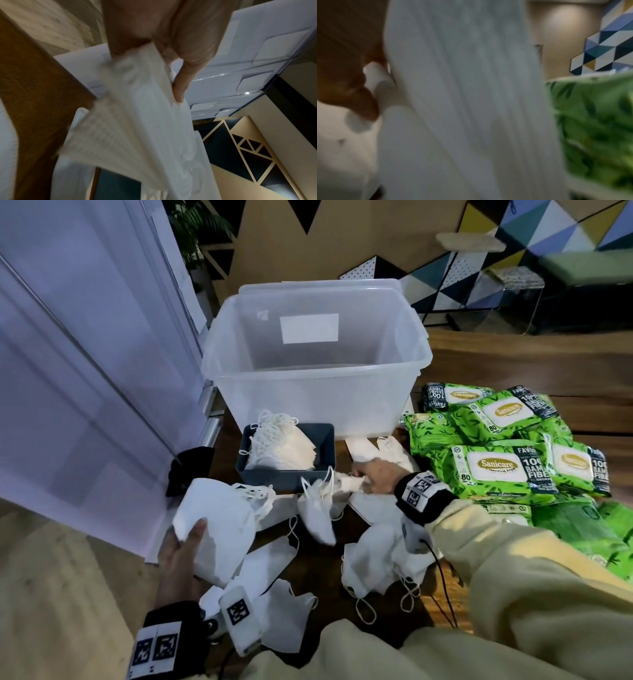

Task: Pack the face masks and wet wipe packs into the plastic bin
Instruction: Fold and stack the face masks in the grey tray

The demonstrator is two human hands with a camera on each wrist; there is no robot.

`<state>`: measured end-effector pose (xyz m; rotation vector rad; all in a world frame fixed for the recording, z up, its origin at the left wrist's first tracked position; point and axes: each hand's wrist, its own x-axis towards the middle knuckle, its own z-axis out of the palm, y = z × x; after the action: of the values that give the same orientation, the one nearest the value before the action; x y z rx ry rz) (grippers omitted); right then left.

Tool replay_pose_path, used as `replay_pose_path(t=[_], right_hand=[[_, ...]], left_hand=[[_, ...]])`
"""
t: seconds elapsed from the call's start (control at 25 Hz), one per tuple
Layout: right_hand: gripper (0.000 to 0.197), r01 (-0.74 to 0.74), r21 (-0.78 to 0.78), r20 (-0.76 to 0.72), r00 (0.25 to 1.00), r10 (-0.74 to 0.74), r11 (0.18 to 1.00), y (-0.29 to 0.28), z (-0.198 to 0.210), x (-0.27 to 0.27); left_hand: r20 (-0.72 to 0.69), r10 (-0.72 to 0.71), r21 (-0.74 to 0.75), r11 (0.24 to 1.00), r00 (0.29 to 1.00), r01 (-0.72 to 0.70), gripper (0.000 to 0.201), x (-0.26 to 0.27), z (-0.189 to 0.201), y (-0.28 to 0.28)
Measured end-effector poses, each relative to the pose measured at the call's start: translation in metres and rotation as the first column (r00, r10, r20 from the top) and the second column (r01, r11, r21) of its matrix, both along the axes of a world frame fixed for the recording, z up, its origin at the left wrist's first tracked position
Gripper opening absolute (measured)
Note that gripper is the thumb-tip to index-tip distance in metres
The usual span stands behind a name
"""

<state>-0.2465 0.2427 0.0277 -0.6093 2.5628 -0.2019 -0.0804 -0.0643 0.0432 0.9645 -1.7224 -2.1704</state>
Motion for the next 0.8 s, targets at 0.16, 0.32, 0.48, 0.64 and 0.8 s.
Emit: replay_pose_path(t=[0.16,0.32,0.48,0.64,0.8], right_hand=[[0.034,0.076,-0.225,-0.024,0.996,-0.084,0.971,0.028,0.050,0.000],[0.032,0.031,-0.286,-0.088,0.994,-0.059,0.958,0.038,0.071,0.013],[0.036,-0.227,-0.322,-0.321,0.939,0.120,0.919,-0.010,0.045,0.063],[0.046,-0.249,-0.164,-0.153,0.962,0.225,0.954,-0.069,-0.024,0.122],[0.063,-0.239,-0.125,0.098,0.963,0.252,0.963,-0.066,-0.054,0.134]], left_hand=[[-0.053,0.055,0.000,0.998,0.997,-0.055,0.032,0.004,0.009,-0.026],[-0.103,0.097,-0.003,0.995,0.990,-0.098,0.045,0.009,0.011,-0.044],[-0.096,0.091,-0.006,0.996,0.991,-0.092,0.046,0.009,0.008,-0.040],[-0.064,0.099,0.015,0.995,0.993,-0.098,0.037,-0.001,0.002,-0.027],[0.018,0.084,0.039,0.996,0.996,-0.085,0.023,-0.006,0.001,-0.018]])
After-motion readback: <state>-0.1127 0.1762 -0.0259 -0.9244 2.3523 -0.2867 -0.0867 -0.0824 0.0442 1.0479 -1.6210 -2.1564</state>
